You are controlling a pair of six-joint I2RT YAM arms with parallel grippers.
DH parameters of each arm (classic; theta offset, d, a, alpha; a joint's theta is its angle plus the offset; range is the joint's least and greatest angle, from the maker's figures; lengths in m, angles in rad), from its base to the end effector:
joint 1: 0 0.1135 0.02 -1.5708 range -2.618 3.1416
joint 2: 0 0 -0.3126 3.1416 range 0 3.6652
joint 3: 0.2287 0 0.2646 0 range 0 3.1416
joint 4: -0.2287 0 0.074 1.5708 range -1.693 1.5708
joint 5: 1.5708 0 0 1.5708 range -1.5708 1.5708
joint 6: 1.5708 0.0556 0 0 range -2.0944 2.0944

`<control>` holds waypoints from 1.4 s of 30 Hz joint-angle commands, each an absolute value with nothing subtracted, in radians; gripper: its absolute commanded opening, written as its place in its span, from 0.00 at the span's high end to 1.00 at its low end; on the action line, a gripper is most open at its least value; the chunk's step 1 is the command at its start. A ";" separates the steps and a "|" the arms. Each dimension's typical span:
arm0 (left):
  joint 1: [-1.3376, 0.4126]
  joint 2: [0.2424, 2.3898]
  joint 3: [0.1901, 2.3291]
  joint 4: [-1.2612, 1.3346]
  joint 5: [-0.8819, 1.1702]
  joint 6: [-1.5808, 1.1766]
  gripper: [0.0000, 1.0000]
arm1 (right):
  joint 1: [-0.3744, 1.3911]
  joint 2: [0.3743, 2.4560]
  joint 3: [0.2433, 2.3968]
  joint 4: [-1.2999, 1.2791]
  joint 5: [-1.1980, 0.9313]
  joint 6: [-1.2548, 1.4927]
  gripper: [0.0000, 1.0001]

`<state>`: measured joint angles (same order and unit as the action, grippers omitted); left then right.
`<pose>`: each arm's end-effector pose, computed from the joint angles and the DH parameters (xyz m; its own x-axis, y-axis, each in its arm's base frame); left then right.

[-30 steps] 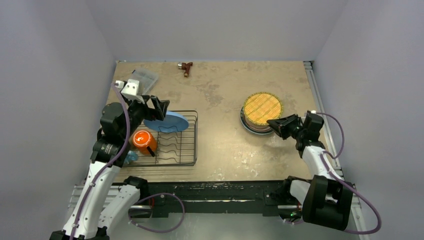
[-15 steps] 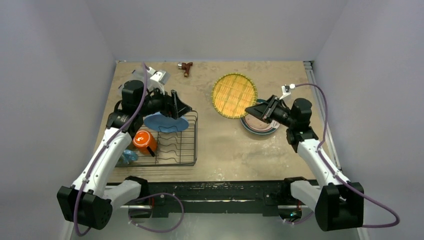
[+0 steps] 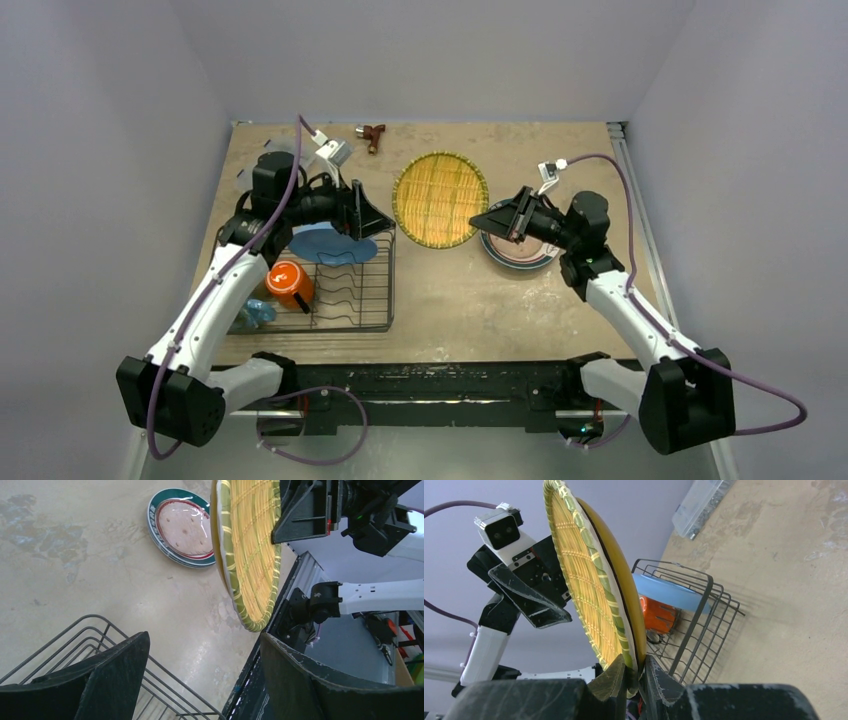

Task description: Load the mixed dishes into the dish rack

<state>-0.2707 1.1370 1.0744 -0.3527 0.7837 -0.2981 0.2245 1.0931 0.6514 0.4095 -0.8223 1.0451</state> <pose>0.2336 -0.1056 0.3951 -0.6100 -0.0466 -0.7910 0.6618 0.5190 -0.5410 0.2314 0.0946 0.3316 -0.7643 0.4293 -0.4811 -0.4071 0.2573 0.8764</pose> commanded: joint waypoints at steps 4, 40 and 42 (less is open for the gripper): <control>-0.288 1.118 1.079 -0.250 0.901 -0.338 0.22 | 0.292 1.089 0.751 0.466 -0.822 0.996 1.00; -0.318 0.920 1.020 -0.316 0.461 -0.216 0.50 | 0.499 1.003 0.950 0.038 -0.379 0.500 1.00; -0.318 0.832 0.986 -0.319 0.259 -0.203 0.27 | 0.516 0.982 0.951 0.007 -0.275 0.472 1.00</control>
